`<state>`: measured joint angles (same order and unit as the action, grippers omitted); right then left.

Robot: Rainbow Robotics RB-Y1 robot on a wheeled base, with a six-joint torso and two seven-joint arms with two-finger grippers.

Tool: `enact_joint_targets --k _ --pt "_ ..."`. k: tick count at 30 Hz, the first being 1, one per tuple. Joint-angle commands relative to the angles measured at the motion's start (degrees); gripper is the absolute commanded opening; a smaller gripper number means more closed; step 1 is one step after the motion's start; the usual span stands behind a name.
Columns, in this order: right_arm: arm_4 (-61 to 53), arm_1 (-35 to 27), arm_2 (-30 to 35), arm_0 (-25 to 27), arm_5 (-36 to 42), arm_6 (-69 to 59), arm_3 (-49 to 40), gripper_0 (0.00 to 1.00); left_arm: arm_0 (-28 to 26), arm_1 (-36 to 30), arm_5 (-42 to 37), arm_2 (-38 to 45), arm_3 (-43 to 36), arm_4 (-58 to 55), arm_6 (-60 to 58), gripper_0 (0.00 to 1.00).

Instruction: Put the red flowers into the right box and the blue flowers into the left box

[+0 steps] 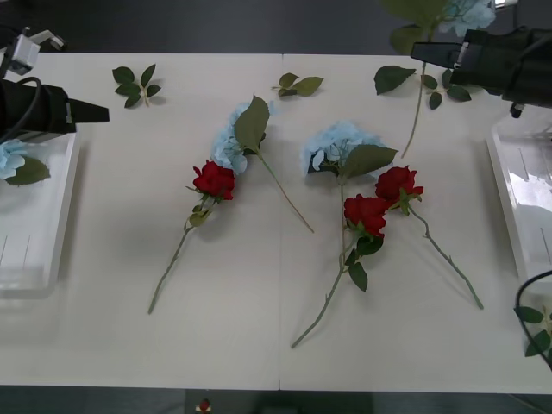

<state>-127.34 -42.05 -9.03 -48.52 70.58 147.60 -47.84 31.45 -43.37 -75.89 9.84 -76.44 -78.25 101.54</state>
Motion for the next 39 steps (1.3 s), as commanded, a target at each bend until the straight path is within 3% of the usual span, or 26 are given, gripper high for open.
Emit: enact_joint_targets --k 1,10,20,30,39 --pt "-0.36 6.2 4.1 -2.28 4.04 2.96 -0.85 0.0 -2.79 4.97 1.01 1.23 -1.34 -7.71 13.16 1.0" --pt "1.48 16.3 4.54 -2.28 1.58 7.4 -4.19 0.0 -10.62 11.73 0.74 -3.25 -1.78 -22.12 36.71 1.0" --pt "1.13 20.61 2.26 -2.28 -0.71 7.4 -7.36 0.0 -18.88 18.59 3.03 -10.02 -9.86 -28.63 52.8 1.0" --pt "1.13 22.19 0.85 -2.99 -0.27 7.4 -7.88 0.0 -19.49 27.29 7.95 -13.18 -11.18 -28.89 53.46 1.0" --pt "1.13 22.54 0.68 -3.16 0.87 7.4 -7.88 0.0 -17.03 31.07 13.05 -13.62 -11.18 -28.54 53.46 1.0"
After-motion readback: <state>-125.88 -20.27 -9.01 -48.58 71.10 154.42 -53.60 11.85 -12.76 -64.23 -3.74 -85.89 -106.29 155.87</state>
